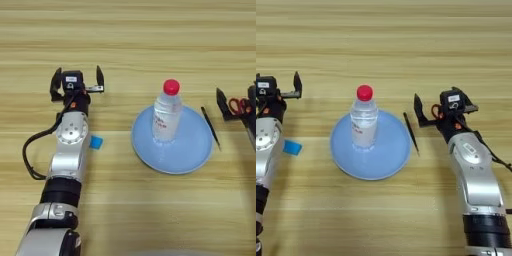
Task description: Move the objects on the table
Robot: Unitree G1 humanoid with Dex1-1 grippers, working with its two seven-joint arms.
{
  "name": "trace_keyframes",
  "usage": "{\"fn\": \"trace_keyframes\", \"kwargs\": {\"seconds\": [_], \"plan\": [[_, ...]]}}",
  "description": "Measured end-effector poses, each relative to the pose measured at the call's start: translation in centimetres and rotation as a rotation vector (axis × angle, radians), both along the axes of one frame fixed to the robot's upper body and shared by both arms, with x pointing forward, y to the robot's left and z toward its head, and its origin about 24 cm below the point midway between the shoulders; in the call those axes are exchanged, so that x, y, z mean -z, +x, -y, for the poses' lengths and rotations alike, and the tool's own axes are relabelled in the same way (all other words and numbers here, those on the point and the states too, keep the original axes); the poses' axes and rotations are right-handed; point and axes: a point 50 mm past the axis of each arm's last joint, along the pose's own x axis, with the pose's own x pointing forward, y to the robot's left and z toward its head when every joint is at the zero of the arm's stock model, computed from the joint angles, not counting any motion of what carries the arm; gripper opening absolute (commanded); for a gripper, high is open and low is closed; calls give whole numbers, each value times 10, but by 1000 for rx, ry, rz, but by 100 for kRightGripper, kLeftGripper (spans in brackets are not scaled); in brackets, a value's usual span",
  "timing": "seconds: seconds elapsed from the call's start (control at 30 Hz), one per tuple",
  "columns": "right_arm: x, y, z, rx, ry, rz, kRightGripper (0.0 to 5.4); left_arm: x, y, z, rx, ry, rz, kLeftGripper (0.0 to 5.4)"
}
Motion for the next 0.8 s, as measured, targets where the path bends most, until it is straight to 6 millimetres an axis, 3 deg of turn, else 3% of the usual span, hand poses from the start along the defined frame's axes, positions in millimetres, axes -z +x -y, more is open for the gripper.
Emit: {"fn": "trace_keyframes", "kwargs": {"seconds": [0.3,0.8], "plan": [[-14,-19,-1,-162,-49,-91,540,-4,0,2,6,-2,15,537],[-11,-44,-30,-446,-95,-194,540,-3,0,4,42,-1,13,537]]}}
